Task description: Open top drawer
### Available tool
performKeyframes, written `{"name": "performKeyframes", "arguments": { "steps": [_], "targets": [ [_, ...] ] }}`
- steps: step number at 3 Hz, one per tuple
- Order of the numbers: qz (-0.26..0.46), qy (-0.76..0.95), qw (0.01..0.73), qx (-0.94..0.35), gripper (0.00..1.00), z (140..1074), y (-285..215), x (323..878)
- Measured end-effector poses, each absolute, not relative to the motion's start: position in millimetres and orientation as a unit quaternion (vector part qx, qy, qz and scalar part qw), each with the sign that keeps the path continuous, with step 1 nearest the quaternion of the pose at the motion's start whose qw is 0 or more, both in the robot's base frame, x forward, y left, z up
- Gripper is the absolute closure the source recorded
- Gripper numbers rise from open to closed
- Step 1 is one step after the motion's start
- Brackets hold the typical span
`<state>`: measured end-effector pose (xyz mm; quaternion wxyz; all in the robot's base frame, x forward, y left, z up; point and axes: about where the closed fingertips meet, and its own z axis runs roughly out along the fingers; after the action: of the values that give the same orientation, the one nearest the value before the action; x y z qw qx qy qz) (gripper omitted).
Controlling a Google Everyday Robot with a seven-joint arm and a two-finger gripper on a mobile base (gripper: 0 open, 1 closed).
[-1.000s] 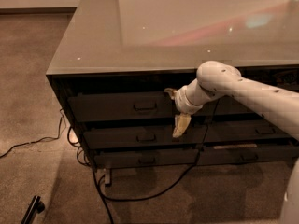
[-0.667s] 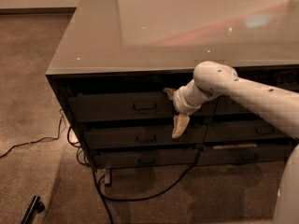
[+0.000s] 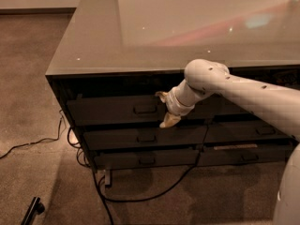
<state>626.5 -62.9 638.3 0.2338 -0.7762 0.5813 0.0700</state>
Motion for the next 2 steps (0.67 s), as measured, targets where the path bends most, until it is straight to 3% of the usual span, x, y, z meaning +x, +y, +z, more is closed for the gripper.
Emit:
{"name": "performKeyframes", "arguments": {
  "steps": [2],
  "targets": [
    [0.080,0.581,0.221,-0.779,0.96,640.1,-62.2,615.7]
  ]
}}
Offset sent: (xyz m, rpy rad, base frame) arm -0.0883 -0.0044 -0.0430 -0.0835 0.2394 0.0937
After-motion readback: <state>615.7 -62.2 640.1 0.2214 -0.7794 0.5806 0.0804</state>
